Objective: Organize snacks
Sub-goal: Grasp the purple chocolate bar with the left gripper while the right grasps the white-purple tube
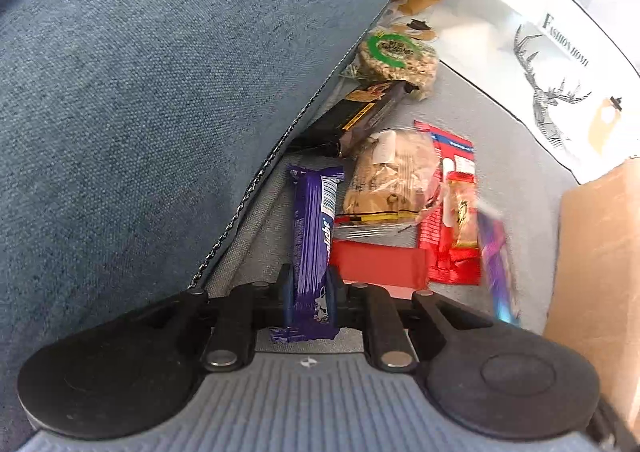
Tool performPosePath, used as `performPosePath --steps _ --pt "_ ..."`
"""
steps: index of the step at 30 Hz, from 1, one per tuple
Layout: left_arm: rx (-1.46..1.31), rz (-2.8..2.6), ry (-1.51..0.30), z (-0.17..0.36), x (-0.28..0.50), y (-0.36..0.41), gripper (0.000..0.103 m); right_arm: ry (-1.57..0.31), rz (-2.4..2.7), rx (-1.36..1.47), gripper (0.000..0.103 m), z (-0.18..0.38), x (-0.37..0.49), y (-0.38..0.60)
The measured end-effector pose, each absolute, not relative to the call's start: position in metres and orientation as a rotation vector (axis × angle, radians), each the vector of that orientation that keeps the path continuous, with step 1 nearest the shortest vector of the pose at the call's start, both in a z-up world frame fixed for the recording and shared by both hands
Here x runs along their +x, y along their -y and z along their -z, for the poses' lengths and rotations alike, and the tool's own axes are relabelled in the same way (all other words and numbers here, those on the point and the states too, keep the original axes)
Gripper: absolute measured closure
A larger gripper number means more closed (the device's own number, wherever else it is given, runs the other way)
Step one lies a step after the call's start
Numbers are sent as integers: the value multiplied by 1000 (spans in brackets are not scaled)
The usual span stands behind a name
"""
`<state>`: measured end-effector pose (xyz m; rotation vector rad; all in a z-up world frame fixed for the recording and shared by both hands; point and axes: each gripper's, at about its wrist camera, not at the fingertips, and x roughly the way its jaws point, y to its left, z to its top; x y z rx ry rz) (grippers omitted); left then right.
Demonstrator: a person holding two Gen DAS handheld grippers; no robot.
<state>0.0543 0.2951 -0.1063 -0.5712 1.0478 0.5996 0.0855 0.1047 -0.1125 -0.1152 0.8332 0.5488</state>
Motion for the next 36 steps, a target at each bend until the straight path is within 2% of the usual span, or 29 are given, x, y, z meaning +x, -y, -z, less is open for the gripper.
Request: performPosePath --steps 11,17,24,26,30,36 --pt "-582 -521 -1048 100 50 -293 86 -905 -558 -171 77 104 36 -82" --pt "-619 -470 -1108 110 56 -295 86 -977 -575 -166 75 120 41 -85" --pt "-724 -500 -1109 117 50 -306 85 -967 -562 -165 70 127 47 -97" --pt "-712 -501 -1116 118 52 -305 84 -980 -557 -149 69 129 51 -97" --pt "-698 -516 -1123 120 54 -305 74 -999 -557 -146 68 134 56 -98" --pt "-677 -526 -1121 122 56 -303 72 -989 -562 -172 67 135 54 -100"
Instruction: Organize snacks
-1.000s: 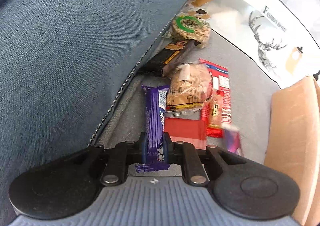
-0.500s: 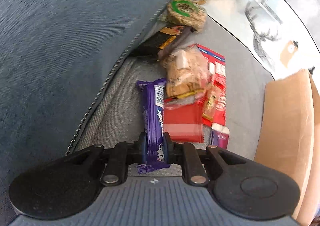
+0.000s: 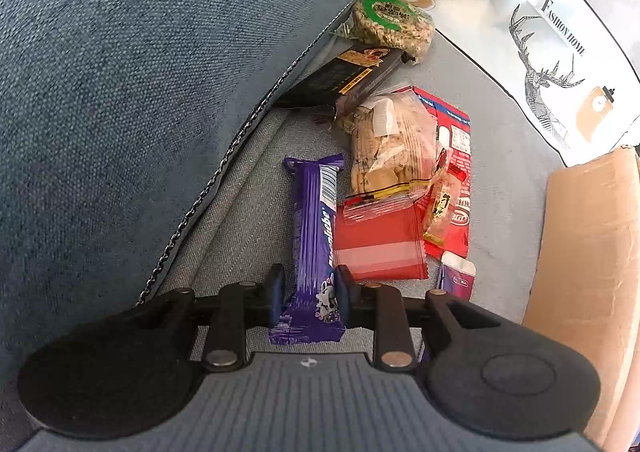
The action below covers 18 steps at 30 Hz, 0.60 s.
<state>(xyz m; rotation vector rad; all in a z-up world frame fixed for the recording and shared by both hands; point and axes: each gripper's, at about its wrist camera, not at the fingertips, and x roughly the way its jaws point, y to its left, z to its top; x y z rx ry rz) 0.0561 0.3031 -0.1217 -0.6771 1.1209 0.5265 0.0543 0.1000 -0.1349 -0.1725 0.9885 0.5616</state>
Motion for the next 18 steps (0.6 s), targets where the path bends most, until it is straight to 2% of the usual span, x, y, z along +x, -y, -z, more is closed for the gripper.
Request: performPosePath --steps 6,8,9,11,15,18 --pt "-659 -537 -1111 121 57 -303 70 -981 -564 -186 69 135 54 -101" --pt "-643 -533 -1110 121 58 -302 72 -975 -561 -199 73 135 52 -101" --pt "-632 -532 -1109 120 58 -301 78 -972 -559 -203 74 135 52 -101" --pt "-609 -543 -1090 116 57 -300 83 -966 -548 -198 77 133 52 -100" --pt "-564 -536 -1044 106 57 -296 84 -925 -516 -178 80 122 51 -94" --pt "-550 -496 -1073 108 60 -292 84 -907 -504 -184 80 118 50 -93"
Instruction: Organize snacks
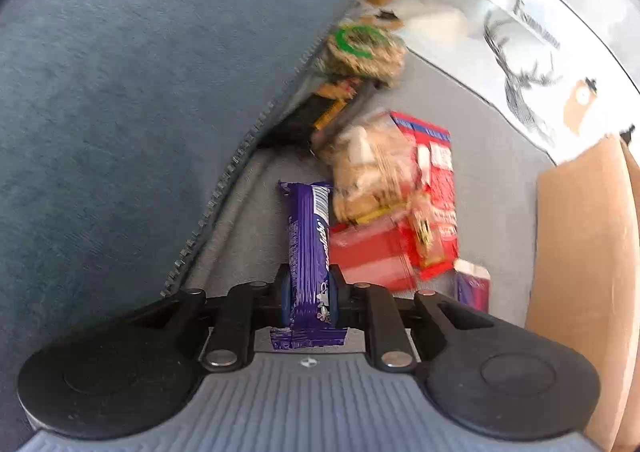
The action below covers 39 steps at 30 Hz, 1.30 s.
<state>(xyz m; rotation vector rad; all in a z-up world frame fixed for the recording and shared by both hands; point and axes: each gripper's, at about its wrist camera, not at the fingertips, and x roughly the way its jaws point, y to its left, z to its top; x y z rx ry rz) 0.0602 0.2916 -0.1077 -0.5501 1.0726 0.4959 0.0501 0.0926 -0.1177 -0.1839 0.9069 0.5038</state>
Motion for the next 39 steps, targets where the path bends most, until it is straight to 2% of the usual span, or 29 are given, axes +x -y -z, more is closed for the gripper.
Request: performPosePath --steps 3,8,11,14,21,24,27,28,32,39 --pt "-545 -489 -1129 114 64 -289 83 -959 -500 -207 80 124 52 -95" --pt "-548 -508 -1131 117 63 -291 82 -991 -491 -206 73 128 54 -98" --pt "-551 -520 -1130 119 64 -291 77 -978 -494 -189 71 128 58 -98" --pt "-549 -533 -1122 120 67 -293 68 -984 -498 -176 69 131 62 -100" --pt "-533 -539 -1115 121 70 -291 65 -988 -491 -191 67 137 66 -106" --pt "-525 -535 -1113 121 72 -291 67 -979 -491 -209 67 138 65 -108" --pt "-512 -517 -1108 121 74 -288 83 -969 -496 -222 73 138 64 -109" --pt "-504 -523 -1105 120 74 -288 84 -967 -497 -220 75 138 64 -109" --pt "-512 -542 -1075 115 71 -290 85 -936 -478 -199 80 132 64 -105" --pt "-522 -534 -1011 99 68 -292 85 -829 -468 -152 81 111 62 -99"
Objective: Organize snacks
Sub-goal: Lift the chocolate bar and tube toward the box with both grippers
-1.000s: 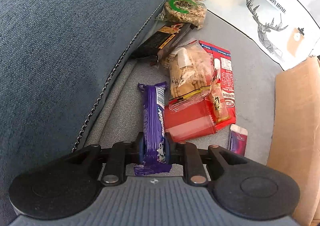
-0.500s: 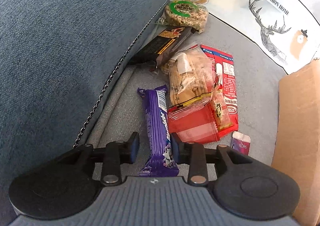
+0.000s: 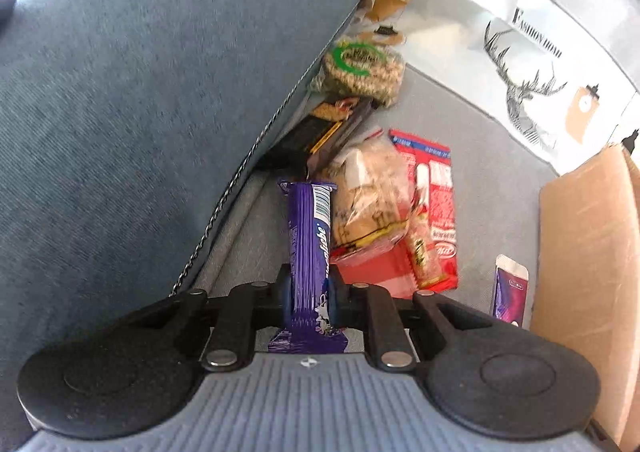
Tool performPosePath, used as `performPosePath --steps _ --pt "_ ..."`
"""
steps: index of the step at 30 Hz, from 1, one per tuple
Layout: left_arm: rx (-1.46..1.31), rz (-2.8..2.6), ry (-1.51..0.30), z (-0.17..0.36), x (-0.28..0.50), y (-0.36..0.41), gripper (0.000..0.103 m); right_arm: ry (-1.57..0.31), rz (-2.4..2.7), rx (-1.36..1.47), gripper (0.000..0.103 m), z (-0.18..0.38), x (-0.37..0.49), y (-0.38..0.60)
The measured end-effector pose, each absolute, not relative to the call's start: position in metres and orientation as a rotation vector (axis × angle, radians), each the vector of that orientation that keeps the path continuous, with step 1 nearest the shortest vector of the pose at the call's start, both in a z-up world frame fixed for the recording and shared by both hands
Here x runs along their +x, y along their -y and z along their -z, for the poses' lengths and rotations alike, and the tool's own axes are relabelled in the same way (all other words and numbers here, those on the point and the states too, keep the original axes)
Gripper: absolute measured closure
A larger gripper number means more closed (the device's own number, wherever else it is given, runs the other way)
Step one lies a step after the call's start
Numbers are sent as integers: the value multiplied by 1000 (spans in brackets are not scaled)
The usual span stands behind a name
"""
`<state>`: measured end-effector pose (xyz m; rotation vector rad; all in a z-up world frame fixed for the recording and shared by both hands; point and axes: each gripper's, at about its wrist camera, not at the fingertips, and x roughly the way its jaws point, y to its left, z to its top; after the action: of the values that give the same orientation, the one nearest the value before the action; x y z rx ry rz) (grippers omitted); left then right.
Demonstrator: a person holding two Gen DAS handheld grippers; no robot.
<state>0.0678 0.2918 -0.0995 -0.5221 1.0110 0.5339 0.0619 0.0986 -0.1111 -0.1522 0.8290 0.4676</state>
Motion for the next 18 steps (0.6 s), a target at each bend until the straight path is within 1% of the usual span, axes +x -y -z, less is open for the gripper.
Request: performPosePath --steps 11,18 --pt "-533 -483 -971 81 62 -288 85 -750 -479 -123 81 96 56 -89" --pt "-507 -438 -891 62 56 -279 85 -665 -484 -98 81 81 47 -81"
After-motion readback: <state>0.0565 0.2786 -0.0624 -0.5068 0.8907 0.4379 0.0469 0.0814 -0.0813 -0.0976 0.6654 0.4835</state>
